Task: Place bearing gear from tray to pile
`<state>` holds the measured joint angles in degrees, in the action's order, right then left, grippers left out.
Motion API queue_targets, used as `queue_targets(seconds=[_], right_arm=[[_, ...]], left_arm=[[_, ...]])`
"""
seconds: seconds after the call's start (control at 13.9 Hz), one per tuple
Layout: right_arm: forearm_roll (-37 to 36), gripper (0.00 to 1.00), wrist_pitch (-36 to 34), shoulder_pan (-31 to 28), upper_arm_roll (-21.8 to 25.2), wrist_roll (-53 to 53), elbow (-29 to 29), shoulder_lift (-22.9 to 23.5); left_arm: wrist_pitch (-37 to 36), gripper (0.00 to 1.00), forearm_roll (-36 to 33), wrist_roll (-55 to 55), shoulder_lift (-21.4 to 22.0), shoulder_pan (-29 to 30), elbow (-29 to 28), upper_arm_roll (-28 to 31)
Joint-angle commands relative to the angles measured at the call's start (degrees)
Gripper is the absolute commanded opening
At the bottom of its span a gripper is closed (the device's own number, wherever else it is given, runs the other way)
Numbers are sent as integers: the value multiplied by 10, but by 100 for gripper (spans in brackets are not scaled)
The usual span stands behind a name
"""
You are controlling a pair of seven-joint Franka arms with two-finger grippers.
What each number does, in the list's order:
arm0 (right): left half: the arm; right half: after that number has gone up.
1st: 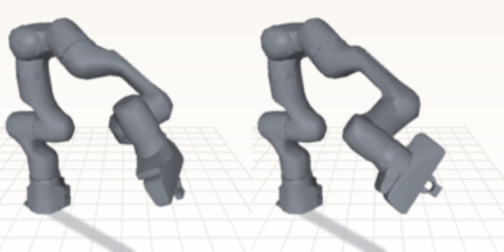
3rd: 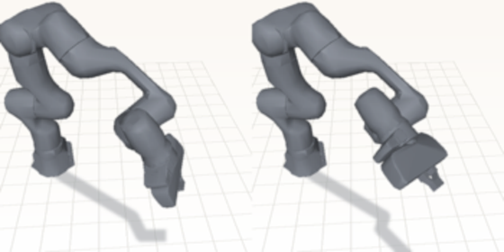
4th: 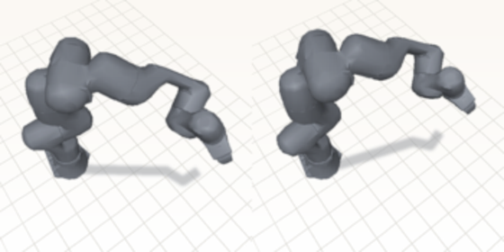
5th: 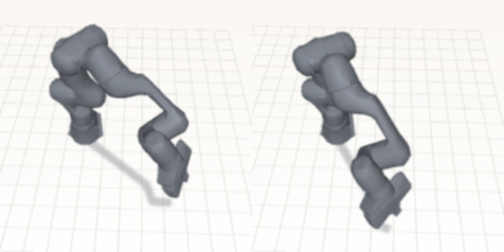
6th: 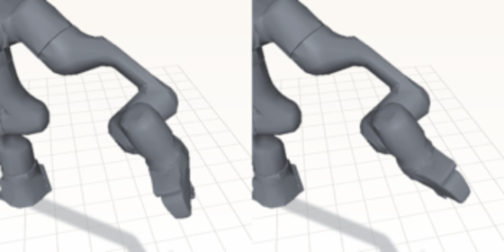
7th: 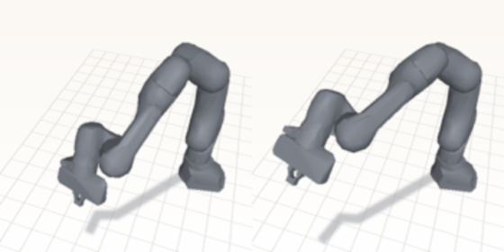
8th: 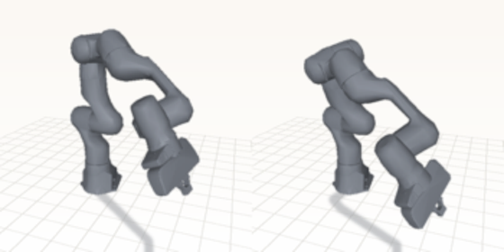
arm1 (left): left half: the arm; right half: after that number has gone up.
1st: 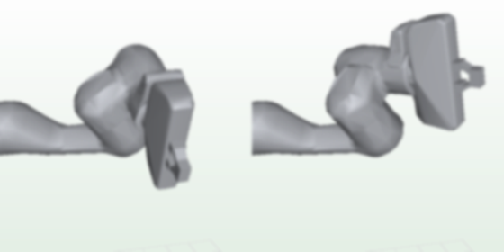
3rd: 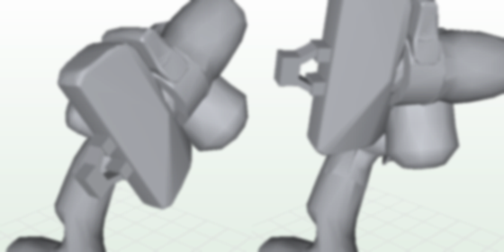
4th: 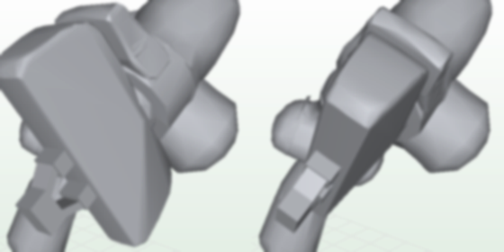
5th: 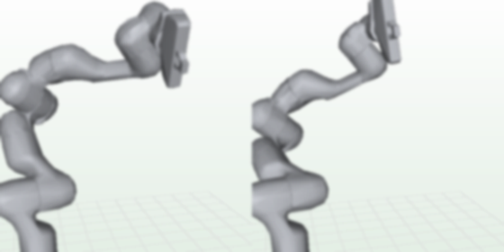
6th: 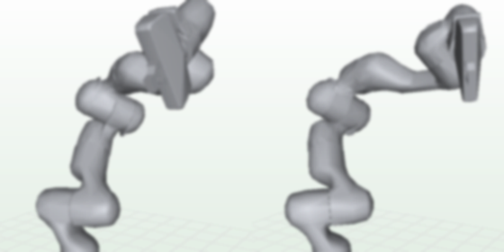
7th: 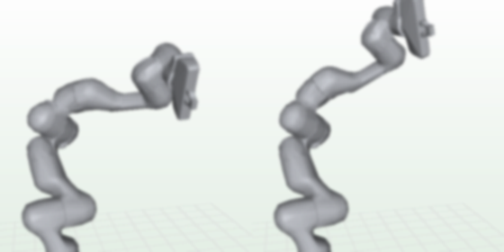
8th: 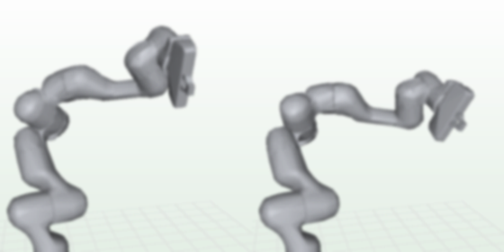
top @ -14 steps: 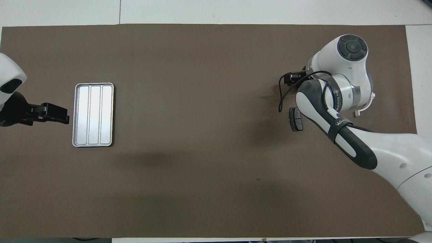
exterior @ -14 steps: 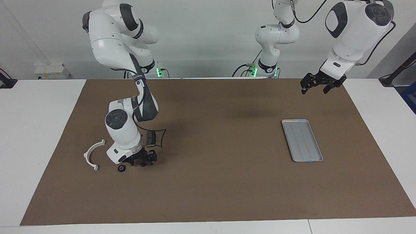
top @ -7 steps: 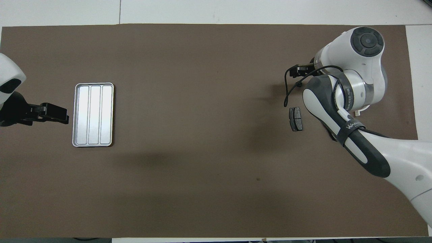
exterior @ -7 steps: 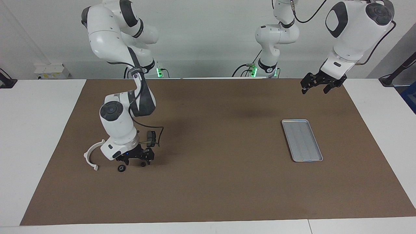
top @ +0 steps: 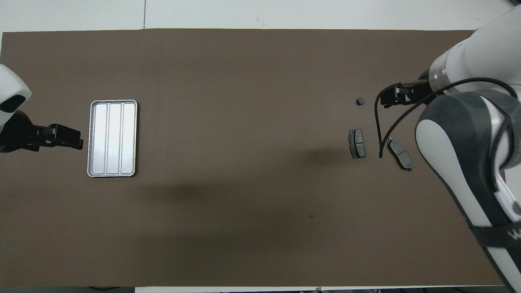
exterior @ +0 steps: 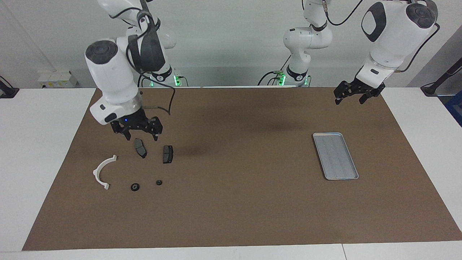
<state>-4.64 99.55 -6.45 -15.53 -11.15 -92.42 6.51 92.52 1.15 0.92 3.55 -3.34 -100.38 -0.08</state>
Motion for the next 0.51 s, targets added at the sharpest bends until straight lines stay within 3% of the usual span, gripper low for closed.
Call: queue_targets(seconds=[0.0,0.22,0.43], right_arm=[[23,100,-71,6,10,27,-25,-83],[27,100,-134,6,11,26,-22,-127],[40,100,-154,4,10,25,-18,-134]], left_arm=[[12,100,3,-2,17,-4,-20,4],[11,100,3,-2,17,-4,-20,4],[11,100,3,-2,17,-4,-20,4]])
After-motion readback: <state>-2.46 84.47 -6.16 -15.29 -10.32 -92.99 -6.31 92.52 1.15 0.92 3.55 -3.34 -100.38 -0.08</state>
